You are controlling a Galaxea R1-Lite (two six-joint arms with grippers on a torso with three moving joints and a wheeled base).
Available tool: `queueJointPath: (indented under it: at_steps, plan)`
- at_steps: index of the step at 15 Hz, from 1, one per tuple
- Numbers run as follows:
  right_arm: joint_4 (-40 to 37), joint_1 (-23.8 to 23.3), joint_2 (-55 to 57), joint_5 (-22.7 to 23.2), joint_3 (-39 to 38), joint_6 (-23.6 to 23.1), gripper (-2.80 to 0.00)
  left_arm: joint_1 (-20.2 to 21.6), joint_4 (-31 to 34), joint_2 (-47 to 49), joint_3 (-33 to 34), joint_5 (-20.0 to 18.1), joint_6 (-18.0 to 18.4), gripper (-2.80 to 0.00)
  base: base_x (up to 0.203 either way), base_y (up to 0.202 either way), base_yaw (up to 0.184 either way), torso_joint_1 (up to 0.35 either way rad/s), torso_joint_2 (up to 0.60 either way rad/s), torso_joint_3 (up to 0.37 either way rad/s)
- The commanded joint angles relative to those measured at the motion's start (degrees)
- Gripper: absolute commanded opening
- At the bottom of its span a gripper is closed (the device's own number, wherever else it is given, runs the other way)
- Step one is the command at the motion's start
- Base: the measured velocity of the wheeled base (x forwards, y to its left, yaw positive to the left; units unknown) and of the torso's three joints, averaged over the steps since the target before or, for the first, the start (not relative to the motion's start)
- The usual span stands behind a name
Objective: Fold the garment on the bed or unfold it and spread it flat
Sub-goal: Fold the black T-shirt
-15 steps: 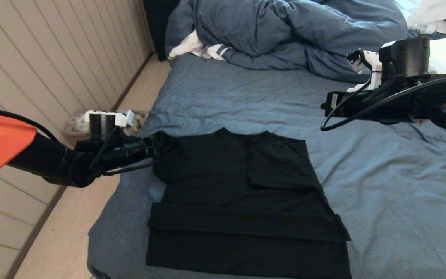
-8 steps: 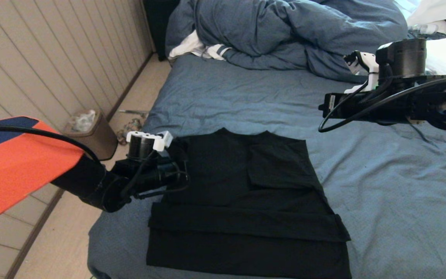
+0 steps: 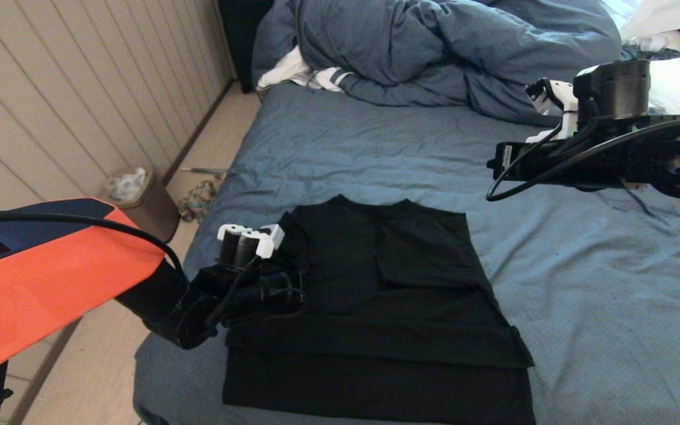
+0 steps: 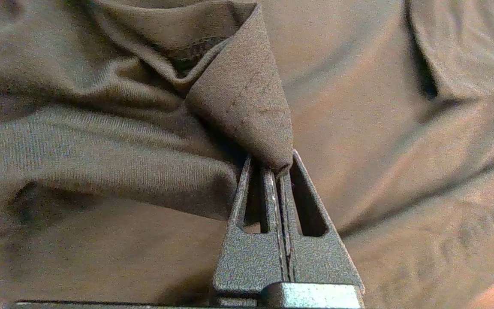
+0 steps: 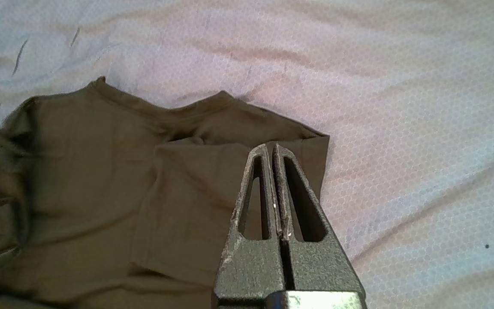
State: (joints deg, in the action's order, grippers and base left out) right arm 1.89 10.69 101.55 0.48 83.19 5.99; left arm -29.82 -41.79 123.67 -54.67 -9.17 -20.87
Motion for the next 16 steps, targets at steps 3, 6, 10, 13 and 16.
queueJointPath:
  at_steps: [3,6,10,13,16]
  plan:
    - [0.04,-0.06,0.14,0.05,0.22,0.08,-2.80,-0.47,0.04,0.43,-0.17,0.23,-0.31,-2.80,0.000,0.000,0.000,0.000,0.00,0.000]
    - [0.04,-0.06,0.32,0.05,0.22,0.08,-2.80,-1.48,-0.38,-0.30,-0.15,2.38,-0.47,-2.80,0.000,0.000,0.000,0.000,0.00,0.000]
    - [0.04,-0.14,0.32,0.07,0.30,0.08,-2.80,-3.39,-0.25,-4.08,0.51,2.33,-1.23,-2.80,0.000,0.000,0.000,0.000,0.00,0.000]
    - [0.04,-0.06,0.32,0.05,0.22,-0.01,-2.80,-4.37,0.30,-5.06,0.45,2.40,-1.89,-2.80,0.000,0.000,0.000,0.000,0.00,0.000]
    - [0.04,-0.06,0.41,0.14,0.23,0.08,-2.80,-4.37,-0.29,-2.93,0.72,2.52,-1.89,-2.80,0.000,0.000,0.000,0.000,0.00,0.000]
